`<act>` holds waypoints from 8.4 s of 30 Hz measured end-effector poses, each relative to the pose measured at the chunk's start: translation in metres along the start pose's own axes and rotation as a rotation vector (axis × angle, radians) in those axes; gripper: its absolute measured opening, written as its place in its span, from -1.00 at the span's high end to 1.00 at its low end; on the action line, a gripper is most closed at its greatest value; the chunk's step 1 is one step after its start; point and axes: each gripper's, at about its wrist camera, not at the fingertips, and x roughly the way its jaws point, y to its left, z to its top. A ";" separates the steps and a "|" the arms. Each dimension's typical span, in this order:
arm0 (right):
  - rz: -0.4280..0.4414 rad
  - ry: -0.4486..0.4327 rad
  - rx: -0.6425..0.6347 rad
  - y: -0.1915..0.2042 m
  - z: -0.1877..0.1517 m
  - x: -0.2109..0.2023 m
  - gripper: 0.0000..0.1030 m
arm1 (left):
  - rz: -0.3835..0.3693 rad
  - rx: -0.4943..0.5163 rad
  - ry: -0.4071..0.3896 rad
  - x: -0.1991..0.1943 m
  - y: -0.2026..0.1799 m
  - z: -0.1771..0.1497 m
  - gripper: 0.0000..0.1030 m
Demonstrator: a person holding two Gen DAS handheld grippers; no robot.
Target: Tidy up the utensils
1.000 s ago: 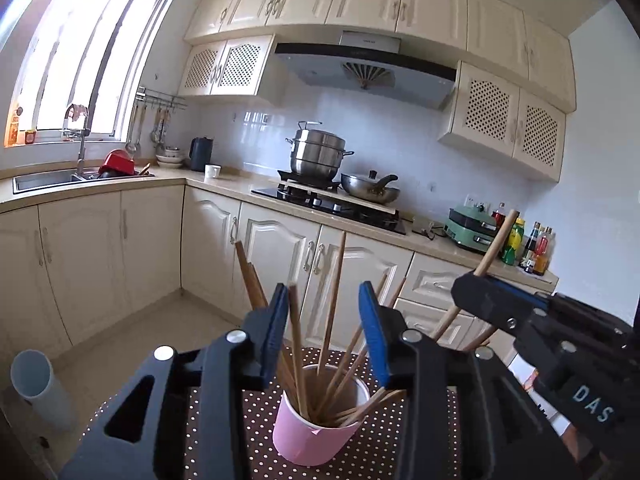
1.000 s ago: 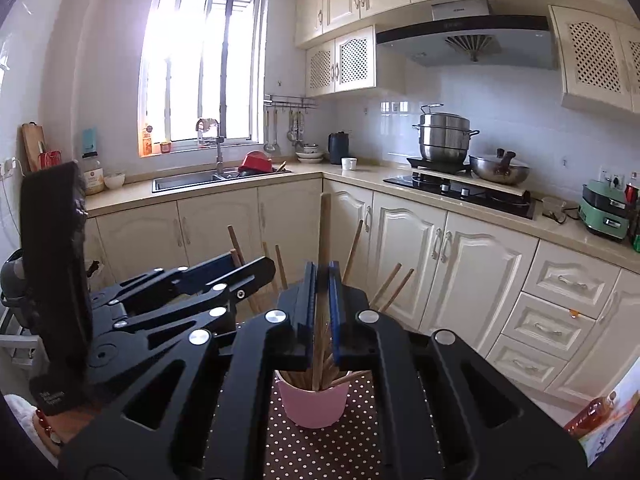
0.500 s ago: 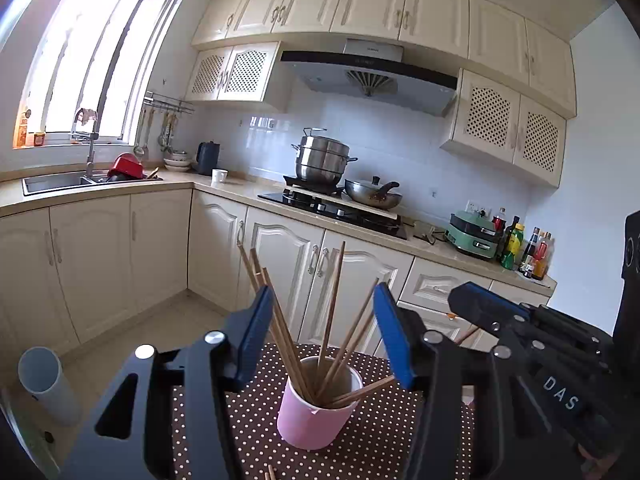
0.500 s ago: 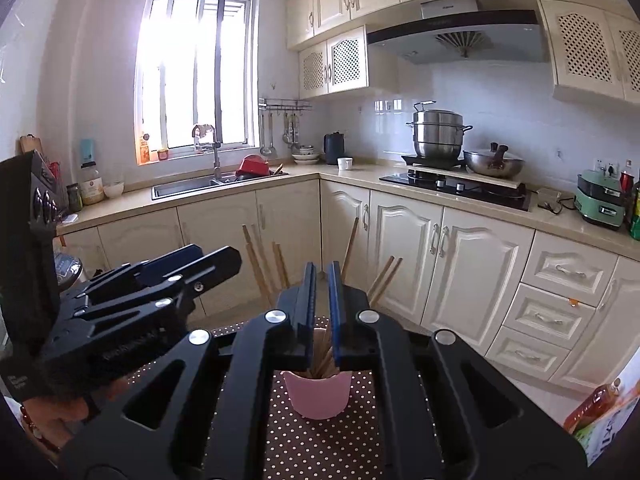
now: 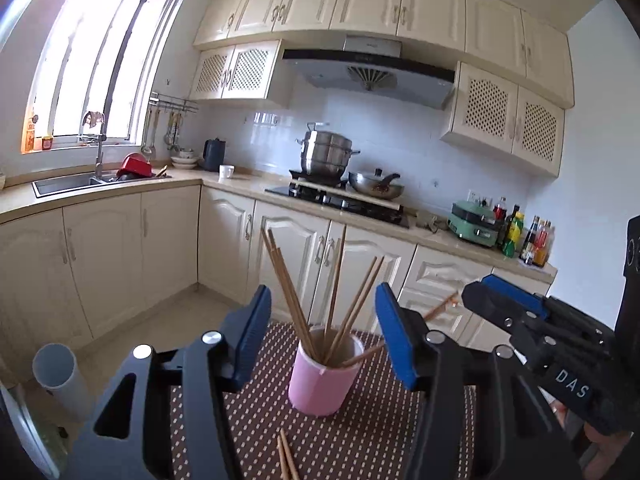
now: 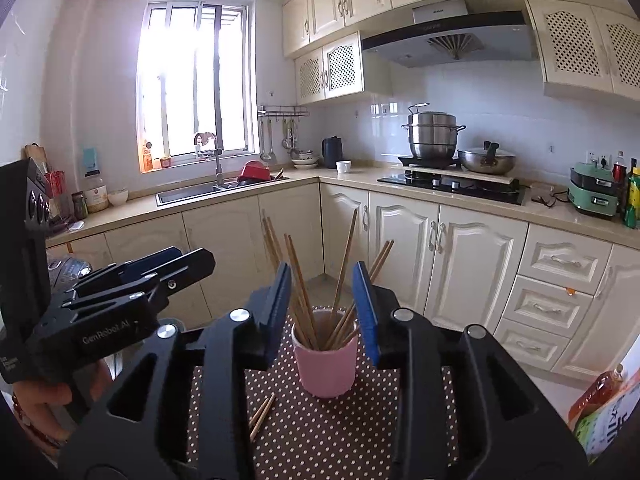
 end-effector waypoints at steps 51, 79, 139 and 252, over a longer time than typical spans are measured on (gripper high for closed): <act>0.031 0.510 0.108 -0.005 -0.153 0.081 0.05 | 0.172 0.081 0.800 0.155 0.027 -0.150 0.77; 0.155 0.795 -0.026 0.067 -0.150 0.165 0.88 | 0.093 -0.073 0.674 0.122 0.067 -0.142 0.88; 0.053 -0.082 0.022 -0.012 0.051 0.027 0.89 | -0.004 0.010 -0.048 0.054 -0.046 0.070 0.88; -0.124 -0.271 -0.057 0.048 -0.035 -0.181 -0.79 | 0.192 0.161 -0.218 -0.198 -0.108 -0.029 -0.76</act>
